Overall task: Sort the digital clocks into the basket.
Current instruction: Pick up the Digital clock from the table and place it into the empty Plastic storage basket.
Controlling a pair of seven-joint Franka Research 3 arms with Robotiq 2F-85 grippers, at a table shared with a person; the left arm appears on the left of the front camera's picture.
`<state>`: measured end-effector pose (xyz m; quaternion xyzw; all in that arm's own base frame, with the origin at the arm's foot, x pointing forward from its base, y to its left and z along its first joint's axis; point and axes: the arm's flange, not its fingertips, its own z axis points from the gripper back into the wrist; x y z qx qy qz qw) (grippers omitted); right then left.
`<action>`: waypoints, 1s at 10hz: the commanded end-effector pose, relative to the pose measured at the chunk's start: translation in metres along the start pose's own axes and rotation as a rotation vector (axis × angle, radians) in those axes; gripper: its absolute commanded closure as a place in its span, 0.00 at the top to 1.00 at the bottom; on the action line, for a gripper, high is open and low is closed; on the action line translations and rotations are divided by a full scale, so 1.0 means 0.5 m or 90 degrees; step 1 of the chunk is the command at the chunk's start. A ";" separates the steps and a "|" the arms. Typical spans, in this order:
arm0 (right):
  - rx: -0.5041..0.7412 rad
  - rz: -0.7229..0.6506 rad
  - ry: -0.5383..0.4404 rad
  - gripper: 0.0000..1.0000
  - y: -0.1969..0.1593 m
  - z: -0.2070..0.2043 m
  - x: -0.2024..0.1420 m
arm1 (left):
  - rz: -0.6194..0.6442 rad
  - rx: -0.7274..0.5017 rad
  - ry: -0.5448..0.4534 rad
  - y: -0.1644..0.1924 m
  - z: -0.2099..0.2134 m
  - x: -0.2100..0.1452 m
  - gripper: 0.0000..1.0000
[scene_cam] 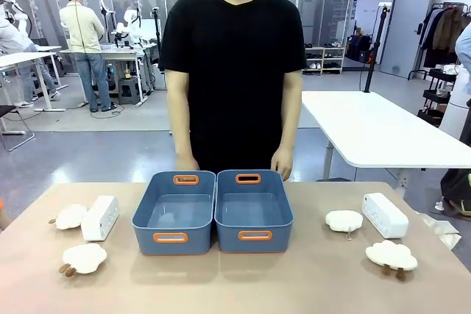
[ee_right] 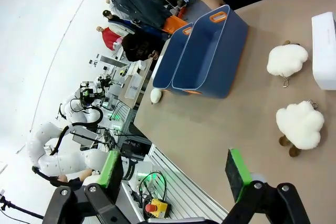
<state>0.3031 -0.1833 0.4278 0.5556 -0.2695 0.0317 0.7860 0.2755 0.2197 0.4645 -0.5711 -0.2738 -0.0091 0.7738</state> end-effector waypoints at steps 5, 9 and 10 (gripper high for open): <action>0.008 0.004 -0.006 1.00 0.001 0.000 0.003 | -0.010 -0.008 0.006 -0.001 0.004 -0.002 1.00; 0.008 0.004 -0.006 1.00 0.001 0.000 0.003 | -0.010 -0.008 0.006 -0.001 0.004 -0.002 1.00; 0.008 0.004 -0.006 1.00 0.001 0.000 0.003 | -0.010 -0.008 0.006 -0.001 0.004 -0.002 1.00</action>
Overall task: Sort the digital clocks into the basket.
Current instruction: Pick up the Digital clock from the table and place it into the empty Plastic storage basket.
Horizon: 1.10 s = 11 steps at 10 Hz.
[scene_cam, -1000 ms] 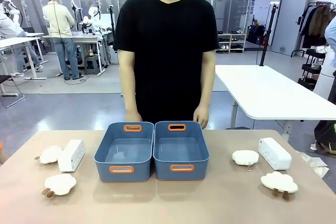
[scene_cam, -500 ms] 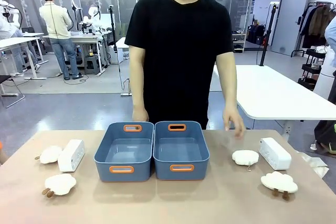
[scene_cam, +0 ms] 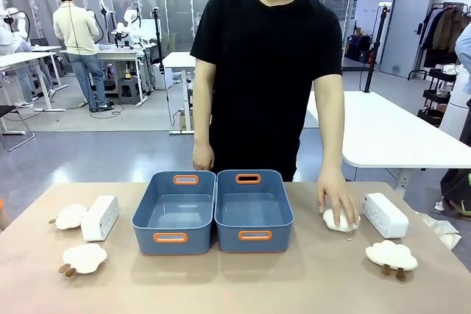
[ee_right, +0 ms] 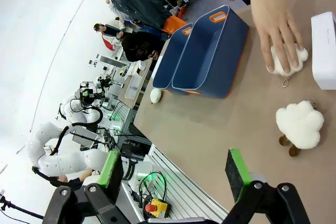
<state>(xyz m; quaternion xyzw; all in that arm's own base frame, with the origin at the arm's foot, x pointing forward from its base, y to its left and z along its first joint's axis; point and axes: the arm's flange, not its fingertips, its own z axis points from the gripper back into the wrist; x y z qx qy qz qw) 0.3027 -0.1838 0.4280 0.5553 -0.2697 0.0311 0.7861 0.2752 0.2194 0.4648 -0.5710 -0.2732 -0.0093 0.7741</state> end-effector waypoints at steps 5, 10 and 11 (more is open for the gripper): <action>0.009 0.005 -0.005 1.00 0.000 -0.002 0.004 | -0.010 -0.009 0.006 0.000 0.004 -0.001 1.00; 0.009 0.005 -0.005 1.00 0.000 -0.002 0.004 | -0.010 -0.009 0.006 0.000 0.004 -0.001 1.00; 0.009 0.005 -0.005 1.00 0.000 -0.002 0.004 | -0.010 -0.009 0.006 0.000 0.004 -0.001 1.00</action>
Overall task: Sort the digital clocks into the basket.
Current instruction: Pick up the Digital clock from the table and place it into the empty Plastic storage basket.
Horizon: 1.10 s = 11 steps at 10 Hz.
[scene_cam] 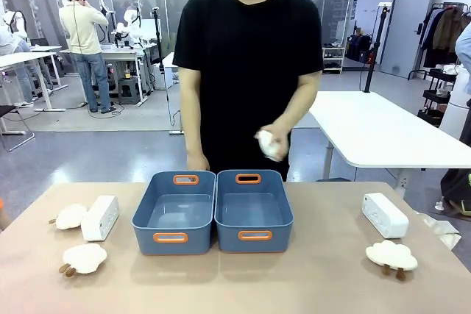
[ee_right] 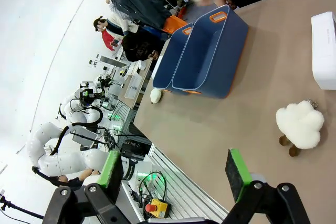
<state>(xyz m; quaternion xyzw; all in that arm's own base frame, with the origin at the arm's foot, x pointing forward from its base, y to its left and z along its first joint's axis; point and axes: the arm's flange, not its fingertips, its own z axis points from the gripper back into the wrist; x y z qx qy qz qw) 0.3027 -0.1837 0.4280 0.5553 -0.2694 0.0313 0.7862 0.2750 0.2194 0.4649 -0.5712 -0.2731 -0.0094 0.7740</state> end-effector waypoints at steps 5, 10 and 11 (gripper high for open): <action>0.009 0.005 -0.006 1.00 0.000 -0.001 0.004 | -0.010 -0.008 0.005 0.000 0.004 -0.001 1.00; 0.009 0.005 -0.006 1.00 0.000 -0.001 0.004 | 0.000 0.000 0.000 0.000 0.000 0.000 1.00; 0.009 0.005 -0.006 1.00 0.000 -0.001 0.004 | 0.010 0.049 0.029 -0.035 -0.034 0.028 1.00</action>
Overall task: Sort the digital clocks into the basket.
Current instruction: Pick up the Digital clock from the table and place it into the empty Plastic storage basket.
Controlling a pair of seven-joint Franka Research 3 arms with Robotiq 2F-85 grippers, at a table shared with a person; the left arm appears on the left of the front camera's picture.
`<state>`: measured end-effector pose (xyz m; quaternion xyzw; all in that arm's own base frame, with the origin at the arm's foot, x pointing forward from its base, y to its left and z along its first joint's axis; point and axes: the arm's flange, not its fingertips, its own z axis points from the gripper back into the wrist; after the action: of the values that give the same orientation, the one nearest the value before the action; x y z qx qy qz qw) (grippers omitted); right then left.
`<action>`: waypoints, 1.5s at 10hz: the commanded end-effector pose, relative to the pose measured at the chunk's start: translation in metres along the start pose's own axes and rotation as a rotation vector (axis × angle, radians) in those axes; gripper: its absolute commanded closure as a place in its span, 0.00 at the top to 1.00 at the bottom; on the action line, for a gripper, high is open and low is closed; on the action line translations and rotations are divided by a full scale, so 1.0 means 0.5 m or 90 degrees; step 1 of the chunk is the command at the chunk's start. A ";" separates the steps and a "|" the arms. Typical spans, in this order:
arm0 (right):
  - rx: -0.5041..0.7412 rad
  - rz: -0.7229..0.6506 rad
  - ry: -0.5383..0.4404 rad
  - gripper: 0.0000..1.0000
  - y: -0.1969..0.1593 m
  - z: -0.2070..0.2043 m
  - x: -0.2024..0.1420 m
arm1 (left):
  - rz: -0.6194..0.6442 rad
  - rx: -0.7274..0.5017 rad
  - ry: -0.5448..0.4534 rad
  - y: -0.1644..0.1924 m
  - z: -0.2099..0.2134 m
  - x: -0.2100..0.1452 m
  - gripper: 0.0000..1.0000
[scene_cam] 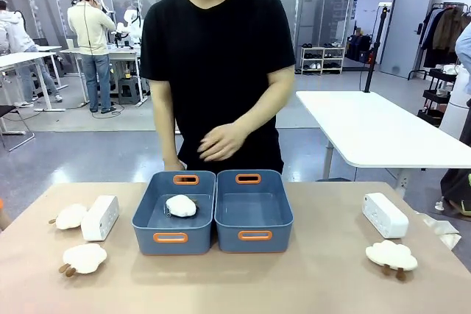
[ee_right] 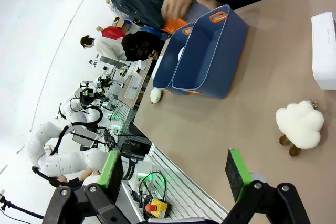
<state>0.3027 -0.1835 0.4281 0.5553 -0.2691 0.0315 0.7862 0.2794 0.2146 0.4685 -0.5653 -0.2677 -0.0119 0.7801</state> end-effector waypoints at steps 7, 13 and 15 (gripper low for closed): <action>0.009 0.005 -0.006 1.00 0.000 -0.001 0.004 | -0.052 0.494 0.200 -0.086 -0.482 0.171 1.00; 0.009 0.005 -0.006 1.00 0.000 -0.001 0.004 | -0.071 0.689 0.150 0.044 -0.690 0.187 1.00; 0.009 0.005 -0.006 1.00 0.000 -0.001 0.004 | -0.065 0.721 0.168 0.070 -0.711 0.164 1.00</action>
<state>0.3035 -0.1832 0.4274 0.5550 -0.2673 0.0312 0.7871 0.4958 -0.0555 0.3981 -0.0589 -0.1583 0.0138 0.9855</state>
